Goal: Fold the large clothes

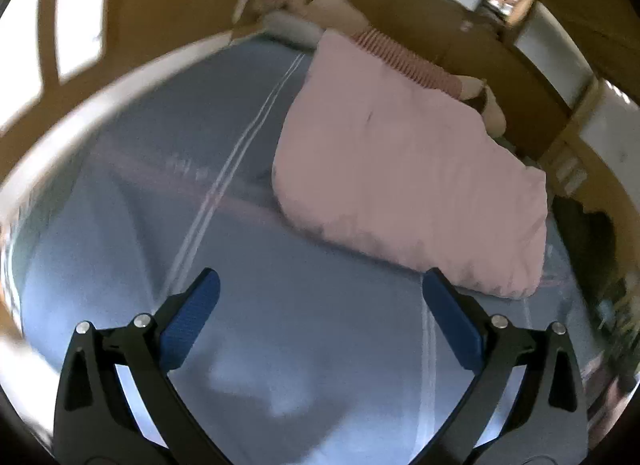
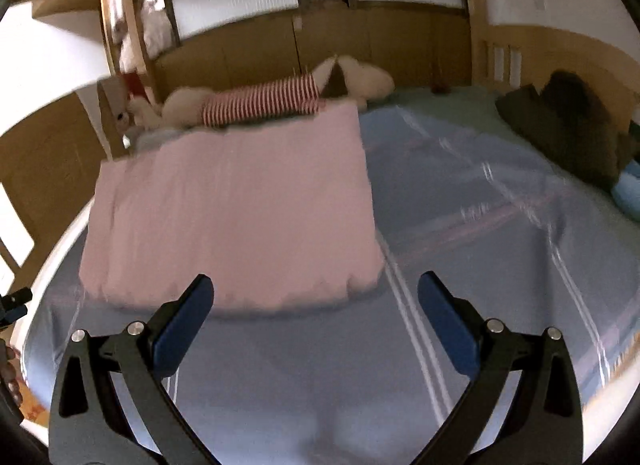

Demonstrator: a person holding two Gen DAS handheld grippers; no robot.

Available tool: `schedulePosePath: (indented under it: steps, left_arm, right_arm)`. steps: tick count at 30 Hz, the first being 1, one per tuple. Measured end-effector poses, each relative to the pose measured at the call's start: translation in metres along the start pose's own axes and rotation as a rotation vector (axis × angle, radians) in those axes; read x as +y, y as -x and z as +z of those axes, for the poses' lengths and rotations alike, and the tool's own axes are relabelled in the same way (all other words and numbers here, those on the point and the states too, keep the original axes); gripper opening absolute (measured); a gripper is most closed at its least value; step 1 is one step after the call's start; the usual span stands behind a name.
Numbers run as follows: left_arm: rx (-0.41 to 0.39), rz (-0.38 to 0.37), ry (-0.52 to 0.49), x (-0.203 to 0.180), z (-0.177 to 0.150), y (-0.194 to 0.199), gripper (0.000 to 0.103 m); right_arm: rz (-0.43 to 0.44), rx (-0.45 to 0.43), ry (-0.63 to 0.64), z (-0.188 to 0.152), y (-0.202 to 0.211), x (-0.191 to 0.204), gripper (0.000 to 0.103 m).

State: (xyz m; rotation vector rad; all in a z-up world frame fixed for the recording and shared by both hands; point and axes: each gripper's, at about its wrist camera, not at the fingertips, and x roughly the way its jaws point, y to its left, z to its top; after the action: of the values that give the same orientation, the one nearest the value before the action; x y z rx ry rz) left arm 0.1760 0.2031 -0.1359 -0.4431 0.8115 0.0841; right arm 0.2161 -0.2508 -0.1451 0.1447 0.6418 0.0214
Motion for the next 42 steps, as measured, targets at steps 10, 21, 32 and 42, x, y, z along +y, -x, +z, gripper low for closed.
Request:
schedulePosePath:
  steps: [10, 21, 32, 42]
  left_arm:
    - [-0.029, 0.088, -0.266, -0.055, -0.084, 0.028, 0.101]
    - [-0.134, 0.117, -0.332, -0.083, -0.116, 0.046, 0.101]
    - [-0.379, 0.092, -0.318, -0.090, -0.108, 0.093, 0.101]
    - [-0.458, 0.119, -0.296, -0.095, -0.109, 0.105, 0.101]
  right_arm:
    - [0.108, 0.085, 0.006, -0.077, 0.030, 0.036, 0.102]
    - [0.128, 0.003, 0.091, -0.107, 0.052, 0.089, 0.102]
    - [0.102, -0.279, 0.123, -0.092, 0.095, 0.099, 0.102]
    - [0.096, -0.291, 0.177, -0.096, 0.098, 0.102, 0.102]
